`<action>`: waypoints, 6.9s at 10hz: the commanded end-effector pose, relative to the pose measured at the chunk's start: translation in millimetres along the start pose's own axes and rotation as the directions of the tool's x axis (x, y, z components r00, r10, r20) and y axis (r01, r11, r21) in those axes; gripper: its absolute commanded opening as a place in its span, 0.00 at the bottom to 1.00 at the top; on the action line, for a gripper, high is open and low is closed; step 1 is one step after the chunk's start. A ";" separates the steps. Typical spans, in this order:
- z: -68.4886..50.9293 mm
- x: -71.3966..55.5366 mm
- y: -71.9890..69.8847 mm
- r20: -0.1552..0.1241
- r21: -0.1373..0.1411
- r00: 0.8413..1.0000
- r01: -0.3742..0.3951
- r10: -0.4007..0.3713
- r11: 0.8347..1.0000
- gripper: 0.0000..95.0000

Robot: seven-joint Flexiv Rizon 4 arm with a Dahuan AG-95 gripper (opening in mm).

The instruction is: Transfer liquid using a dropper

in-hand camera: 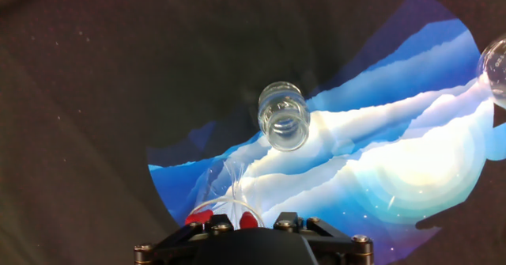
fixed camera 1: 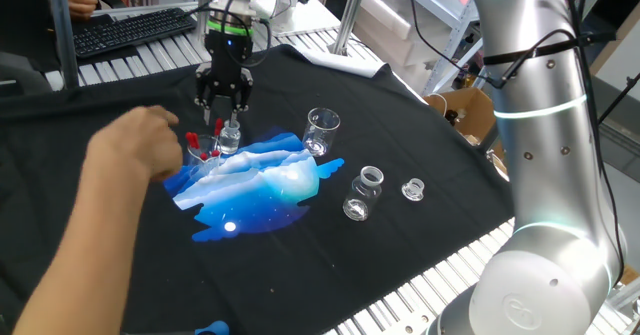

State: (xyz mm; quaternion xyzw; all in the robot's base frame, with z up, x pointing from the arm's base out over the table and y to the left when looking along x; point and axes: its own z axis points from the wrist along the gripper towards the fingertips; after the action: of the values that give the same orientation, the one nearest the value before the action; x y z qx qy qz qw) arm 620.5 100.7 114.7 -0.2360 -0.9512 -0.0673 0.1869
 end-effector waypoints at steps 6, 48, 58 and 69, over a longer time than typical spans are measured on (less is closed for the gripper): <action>-1.3 -2.0 1.6 0.004 0.000 1.000 0.011 -0.011 1.000 0.00; -164.3 -12.0 -4.9 0.325 0.095 0.945 -0.059 0.025 0.994 0.00; -141.9 -21.5 -10.7 0.358 0.110 0.934 -0.040 -0.002 0.993 0.00; -121.4 -21.1 -11.5 0.387 0.109 0.922 -0.032 -0.013 0.994 0.00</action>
State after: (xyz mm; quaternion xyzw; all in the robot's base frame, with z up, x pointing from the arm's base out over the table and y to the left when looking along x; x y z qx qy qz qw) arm 673.3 56.1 217.4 -0.2382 -0.9705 0.0355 0.0087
